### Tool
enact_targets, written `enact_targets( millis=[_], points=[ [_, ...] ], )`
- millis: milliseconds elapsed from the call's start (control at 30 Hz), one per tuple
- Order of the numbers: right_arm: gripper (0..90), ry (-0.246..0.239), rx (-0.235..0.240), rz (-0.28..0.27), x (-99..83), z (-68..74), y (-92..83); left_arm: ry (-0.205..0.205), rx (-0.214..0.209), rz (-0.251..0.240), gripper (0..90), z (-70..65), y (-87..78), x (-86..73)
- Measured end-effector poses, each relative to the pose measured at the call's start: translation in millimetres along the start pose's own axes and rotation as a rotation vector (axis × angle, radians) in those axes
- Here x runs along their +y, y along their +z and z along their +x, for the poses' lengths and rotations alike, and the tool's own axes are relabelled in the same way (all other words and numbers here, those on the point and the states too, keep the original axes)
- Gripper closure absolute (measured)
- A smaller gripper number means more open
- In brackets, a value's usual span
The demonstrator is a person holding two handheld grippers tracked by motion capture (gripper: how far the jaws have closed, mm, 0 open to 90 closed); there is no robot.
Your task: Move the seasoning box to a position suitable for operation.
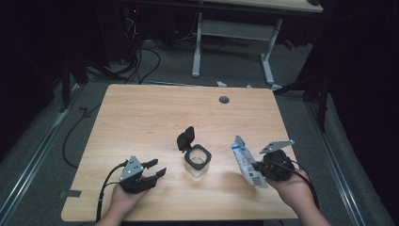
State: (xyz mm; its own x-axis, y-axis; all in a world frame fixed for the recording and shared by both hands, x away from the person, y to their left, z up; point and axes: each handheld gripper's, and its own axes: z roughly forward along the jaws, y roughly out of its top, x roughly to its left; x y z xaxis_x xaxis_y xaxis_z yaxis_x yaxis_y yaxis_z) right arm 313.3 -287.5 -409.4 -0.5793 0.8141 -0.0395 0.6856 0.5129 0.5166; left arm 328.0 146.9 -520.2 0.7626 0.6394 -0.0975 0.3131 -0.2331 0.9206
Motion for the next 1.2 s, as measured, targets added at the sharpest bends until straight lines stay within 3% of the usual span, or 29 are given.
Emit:
enact_targets(
  millis=[500, 1100, 1133, 1200],
  points=[
    [88.0, -0.028, -0.009, 0.099, 9.6, 6.9, -3.6, 0.019, -0.017, -0.003, 48.0, -6.8, 2.2, 1.0],
    [89.0, -0.008, 0.008, 0.240, 25.4, 2.1, 1.7, 0.030, -0.037, 0.004, 48.0, -14.2, 6.6, 0.2],
    [89.1, 0.014, 0.003, 0.255, 26.1, 3.5, 1.4, 0.031, -0.038, 0.002, 48.0, -14.7, 7.0, 0.2],
    [89.1, -0.014, 0.008, 0.253, 28.2, 0.3, 2.7, 0.034, -0.039, 0.004, 47.9, -15.4, 7.3, 0.2]
  ],
)
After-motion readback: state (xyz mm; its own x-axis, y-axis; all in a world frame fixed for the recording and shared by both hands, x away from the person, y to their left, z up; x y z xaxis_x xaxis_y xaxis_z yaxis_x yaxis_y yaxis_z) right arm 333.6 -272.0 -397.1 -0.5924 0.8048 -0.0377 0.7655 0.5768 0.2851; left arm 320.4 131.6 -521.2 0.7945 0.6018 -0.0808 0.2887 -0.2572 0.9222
